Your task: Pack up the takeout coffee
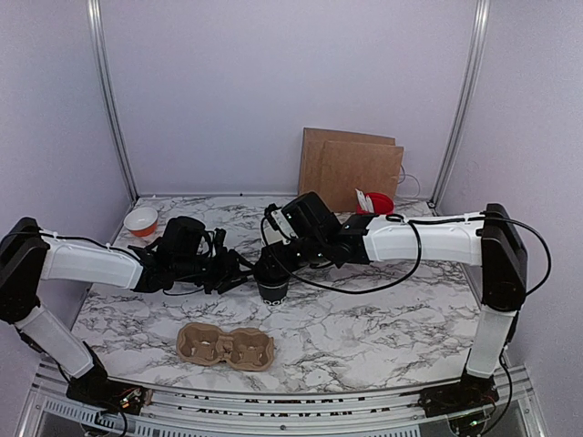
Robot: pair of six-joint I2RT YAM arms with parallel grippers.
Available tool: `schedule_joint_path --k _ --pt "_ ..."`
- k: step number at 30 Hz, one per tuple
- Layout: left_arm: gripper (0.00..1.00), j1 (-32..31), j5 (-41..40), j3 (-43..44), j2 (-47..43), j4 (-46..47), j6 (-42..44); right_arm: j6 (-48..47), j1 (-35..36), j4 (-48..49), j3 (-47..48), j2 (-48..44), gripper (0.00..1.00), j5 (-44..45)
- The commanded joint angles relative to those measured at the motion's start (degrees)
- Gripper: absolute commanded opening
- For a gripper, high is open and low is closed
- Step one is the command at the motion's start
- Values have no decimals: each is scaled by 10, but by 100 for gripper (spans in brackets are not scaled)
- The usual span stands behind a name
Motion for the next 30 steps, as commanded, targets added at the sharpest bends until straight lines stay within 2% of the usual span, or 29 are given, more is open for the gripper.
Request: schedule_joint_path --k 1,30 --pt "45 0 -7 8 -6 -21 6 -33 6 8 14 -9 75 -32" --pt "45 1 -1 12 10 -28 9 -50 19 -15 -2 15 75 1"
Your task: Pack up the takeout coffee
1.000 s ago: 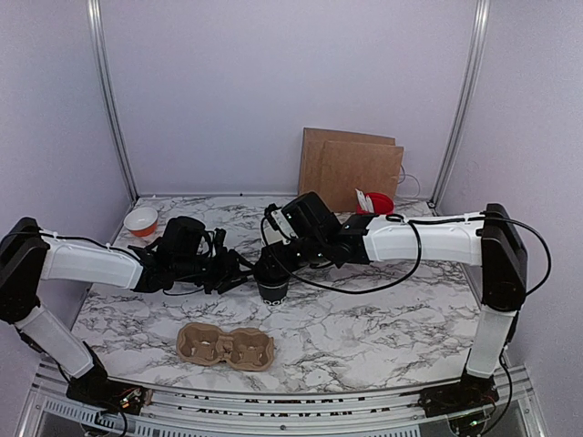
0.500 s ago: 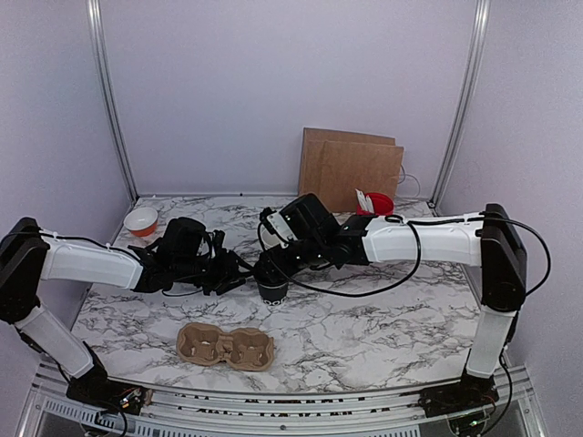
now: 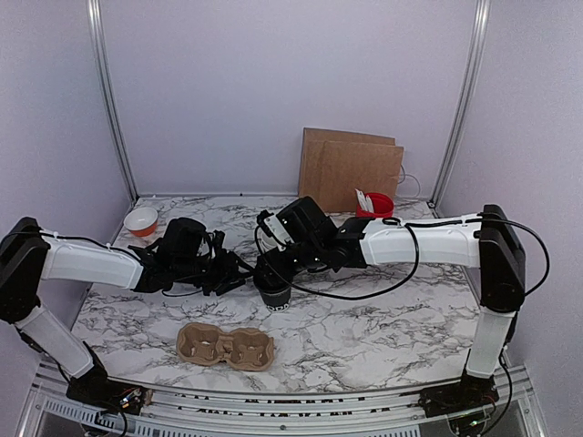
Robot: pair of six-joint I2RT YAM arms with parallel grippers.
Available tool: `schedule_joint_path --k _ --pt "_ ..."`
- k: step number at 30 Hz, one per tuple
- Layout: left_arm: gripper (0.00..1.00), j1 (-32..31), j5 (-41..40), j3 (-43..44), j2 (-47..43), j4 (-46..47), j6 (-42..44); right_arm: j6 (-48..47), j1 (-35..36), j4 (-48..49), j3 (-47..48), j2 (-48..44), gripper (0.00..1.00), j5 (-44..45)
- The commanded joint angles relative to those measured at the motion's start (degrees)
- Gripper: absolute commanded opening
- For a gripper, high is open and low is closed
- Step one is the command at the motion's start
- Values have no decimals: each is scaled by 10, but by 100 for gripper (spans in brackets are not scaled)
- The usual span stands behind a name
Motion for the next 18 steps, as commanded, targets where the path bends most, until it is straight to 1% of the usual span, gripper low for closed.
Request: schedule_joint_path --k 1,9,18 --pt "45 1 10 13 9 -9 7 0 5 -12 -4 6 75 12" --pt "45 0 12 11 -3 -10 7 25 6 -21 11 -22 80 13" --pt "45 0 9 6 -13 -9 6 47 5 -44 27 -35 85 -5"
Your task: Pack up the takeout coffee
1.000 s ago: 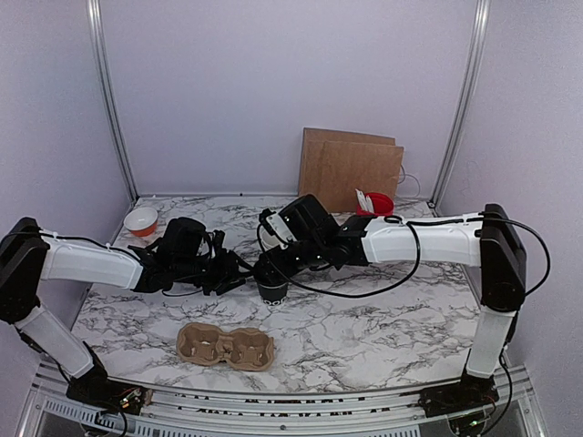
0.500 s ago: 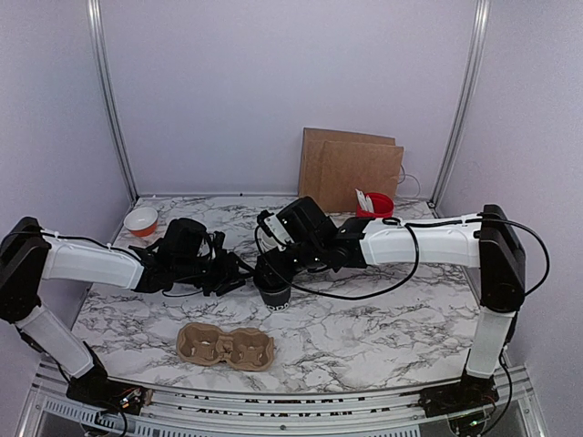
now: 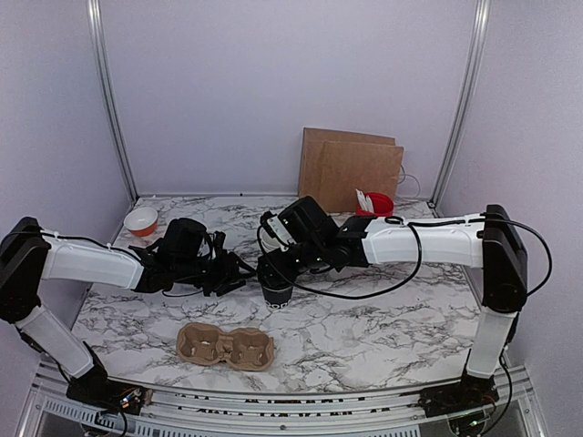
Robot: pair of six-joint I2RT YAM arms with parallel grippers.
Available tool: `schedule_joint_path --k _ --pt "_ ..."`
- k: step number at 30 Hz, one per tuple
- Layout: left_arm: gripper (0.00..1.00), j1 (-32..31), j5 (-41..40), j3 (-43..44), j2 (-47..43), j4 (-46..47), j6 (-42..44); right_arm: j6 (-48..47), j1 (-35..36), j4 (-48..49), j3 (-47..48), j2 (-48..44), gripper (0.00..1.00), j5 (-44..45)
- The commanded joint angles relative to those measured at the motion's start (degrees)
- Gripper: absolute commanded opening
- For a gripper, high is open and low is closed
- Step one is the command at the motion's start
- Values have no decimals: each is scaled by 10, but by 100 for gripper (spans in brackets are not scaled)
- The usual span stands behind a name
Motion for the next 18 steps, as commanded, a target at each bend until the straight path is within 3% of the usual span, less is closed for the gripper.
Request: schedule_joint_path --k 1,18 --pt "45 0 4 5 -16 -9 5 19 5 -22 26 -28 85 -1" --pt "45 -3 8 13 -6 -9 6 4 11 -31 9 -20 83 39"
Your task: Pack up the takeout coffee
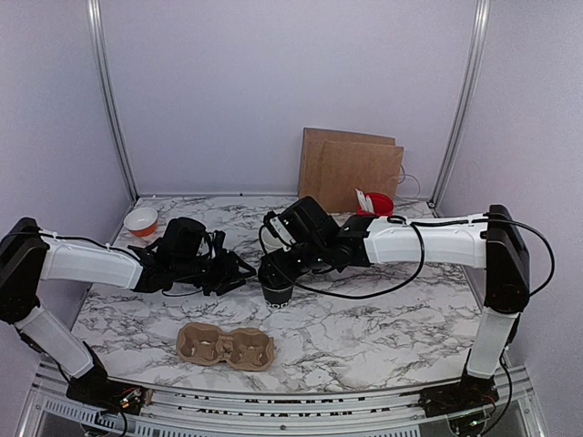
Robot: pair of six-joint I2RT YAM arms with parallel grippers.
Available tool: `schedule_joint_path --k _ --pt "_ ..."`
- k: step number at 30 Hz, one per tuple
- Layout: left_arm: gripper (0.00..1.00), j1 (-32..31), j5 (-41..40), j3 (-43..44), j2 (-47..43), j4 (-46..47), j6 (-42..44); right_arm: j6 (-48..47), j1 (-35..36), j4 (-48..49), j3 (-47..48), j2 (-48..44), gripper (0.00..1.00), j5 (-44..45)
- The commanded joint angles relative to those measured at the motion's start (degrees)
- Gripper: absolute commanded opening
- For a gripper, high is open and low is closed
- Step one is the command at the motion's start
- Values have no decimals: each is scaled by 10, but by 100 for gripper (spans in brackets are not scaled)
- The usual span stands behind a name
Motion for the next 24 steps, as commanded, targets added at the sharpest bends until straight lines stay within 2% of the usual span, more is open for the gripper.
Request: schedule_joint_path --k 1,13,24 --pt "45 -3 7 15 0 -9 7 -7 9 -10 9 -11 83 15" --pt "45 -10 9 30 18 -8 5 3 15 -8 -22 -18 83 21" --pt "45 -15 12 33 42 6 -6 12 16 8 -54 -27 74 14"
